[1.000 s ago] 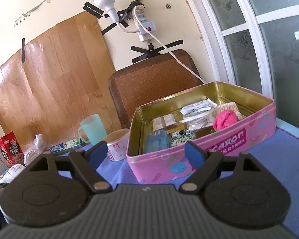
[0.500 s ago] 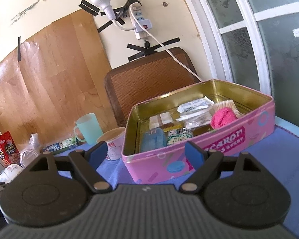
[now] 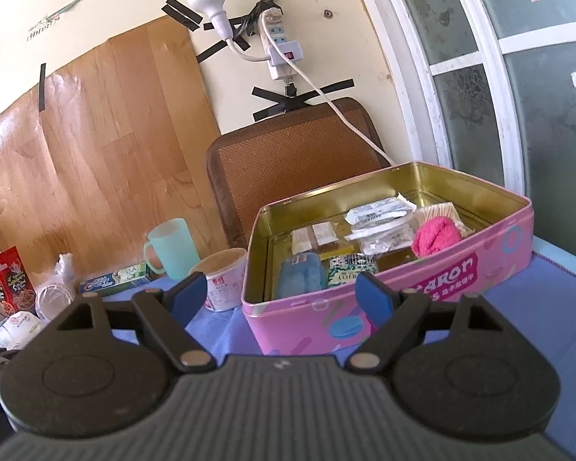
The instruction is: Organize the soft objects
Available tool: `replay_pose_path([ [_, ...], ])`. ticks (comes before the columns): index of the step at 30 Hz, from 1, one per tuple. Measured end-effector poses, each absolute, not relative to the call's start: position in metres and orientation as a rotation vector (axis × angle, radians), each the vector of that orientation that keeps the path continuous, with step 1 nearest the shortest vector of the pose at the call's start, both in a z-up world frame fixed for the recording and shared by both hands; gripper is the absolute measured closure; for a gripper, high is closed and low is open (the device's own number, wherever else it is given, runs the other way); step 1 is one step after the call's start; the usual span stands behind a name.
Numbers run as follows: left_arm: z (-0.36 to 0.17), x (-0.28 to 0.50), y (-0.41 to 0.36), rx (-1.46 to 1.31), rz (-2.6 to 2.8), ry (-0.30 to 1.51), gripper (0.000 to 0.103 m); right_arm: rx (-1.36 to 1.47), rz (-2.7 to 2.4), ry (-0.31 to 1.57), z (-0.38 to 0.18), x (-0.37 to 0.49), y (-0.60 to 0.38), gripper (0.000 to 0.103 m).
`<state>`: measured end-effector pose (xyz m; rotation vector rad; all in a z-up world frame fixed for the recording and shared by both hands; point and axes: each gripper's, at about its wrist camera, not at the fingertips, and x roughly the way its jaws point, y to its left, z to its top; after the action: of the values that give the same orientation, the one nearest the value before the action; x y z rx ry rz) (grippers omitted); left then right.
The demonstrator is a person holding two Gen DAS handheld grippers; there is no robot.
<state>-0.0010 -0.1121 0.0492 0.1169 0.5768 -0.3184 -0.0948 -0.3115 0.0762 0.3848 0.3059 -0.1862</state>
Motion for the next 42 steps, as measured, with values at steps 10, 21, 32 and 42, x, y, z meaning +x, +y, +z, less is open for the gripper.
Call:
replay_pose_path([
  [10,0.051,0.004,-0.108,0.091,-0.295,0.561,0.0,0.38,-0.189,0.305,0.077,-0.096,-0.312,0.017],
  [21,0.061,-0.005,-0.111,0.118,-0.293,0.513,0.0,0.384,-0.195,0.297,0.078,-0.1,-0.314,0.017],
  [32,0.058,-0.004,-0.107,0.123,-0.288,0.513,0.0,0.372,-0.198,0.307,0.079,-0.099,-0.31,0.017],
  [42,0.064,-0.008,-0.11,0.14,-0.306,0.488,0.0,0.357,-0.188,0.295,0.087,-0.096,-0.31,0.017],
])
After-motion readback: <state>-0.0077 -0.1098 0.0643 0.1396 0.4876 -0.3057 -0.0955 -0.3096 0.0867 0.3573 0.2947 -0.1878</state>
